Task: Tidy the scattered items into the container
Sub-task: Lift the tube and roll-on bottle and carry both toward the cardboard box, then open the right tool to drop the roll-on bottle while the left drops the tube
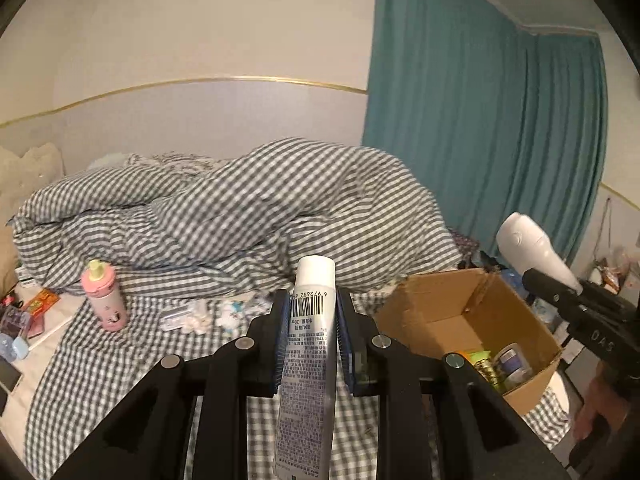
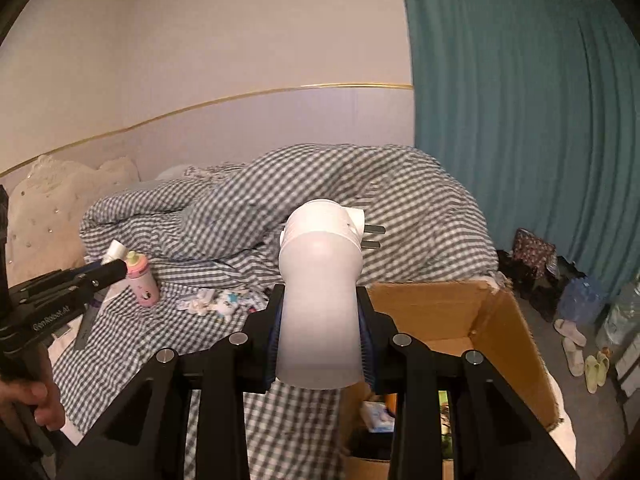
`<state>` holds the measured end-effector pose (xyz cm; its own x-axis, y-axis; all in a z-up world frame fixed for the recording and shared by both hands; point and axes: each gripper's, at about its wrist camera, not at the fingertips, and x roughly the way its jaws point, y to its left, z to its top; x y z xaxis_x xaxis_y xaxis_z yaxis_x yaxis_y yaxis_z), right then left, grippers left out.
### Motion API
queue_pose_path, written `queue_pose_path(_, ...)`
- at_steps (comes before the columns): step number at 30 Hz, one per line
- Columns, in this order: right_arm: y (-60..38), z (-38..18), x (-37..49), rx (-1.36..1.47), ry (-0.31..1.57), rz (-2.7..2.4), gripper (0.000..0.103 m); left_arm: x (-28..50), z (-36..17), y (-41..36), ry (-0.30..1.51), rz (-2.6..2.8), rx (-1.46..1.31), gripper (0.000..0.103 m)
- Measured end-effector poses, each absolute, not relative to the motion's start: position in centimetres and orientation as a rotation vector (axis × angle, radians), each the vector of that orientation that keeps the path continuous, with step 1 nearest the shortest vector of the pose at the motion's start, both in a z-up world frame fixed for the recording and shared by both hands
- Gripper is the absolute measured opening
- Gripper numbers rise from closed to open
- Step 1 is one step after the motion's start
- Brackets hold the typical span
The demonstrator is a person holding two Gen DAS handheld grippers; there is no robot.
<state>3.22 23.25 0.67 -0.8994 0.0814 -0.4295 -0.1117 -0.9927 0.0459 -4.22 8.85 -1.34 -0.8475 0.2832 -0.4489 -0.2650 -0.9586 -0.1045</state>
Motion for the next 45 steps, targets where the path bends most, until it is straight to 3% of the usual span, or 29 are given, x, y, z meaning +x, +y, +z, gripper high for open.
queue_pose_path(14, 33.0, 0.1, 6.9, -0.674, 0.104, 2.761, 0.031, -4.9, 0.0, 19.6, 0.001, 2.616, -0.622, 0.022)
queue_pose_path(36, 39.3, -8.6, 3.2, -1.020, 0.140, 2.675, 0.032, -8.6, -4.7, 32.0, 0.113, 2.448, -0.704, 0.022)
queue_pose_path(38, 39.4, -9.1, 2.8, -1.022, 0.128, 2.664, 0.047, -9.3, -5.3, 32.2, 0.114, 2.442, -0.719, 0.022)
queue_pose_path(39, 39.5, -9.3, 2.8, -1.017, 0.126, 2.655, 0.072, -9.6, -5.5, 32.3, 0.114, 2.438, -0.729, 0.022)
queue_pose_path(40, 39.6, -9.3, 2.9, -0.992, 0.128, 2.650, 0.088, -9.8, -5.9, 32.5, 0.116, 2.431, -0.741, 0.022)
queue_pose_path(45, 40.4, -7.8, 4.3, -0.793, 0.156, 2.649, 0.088, -10.8, -7.6, 33.5, 0.138, 2.402, -0.789, 0.022)
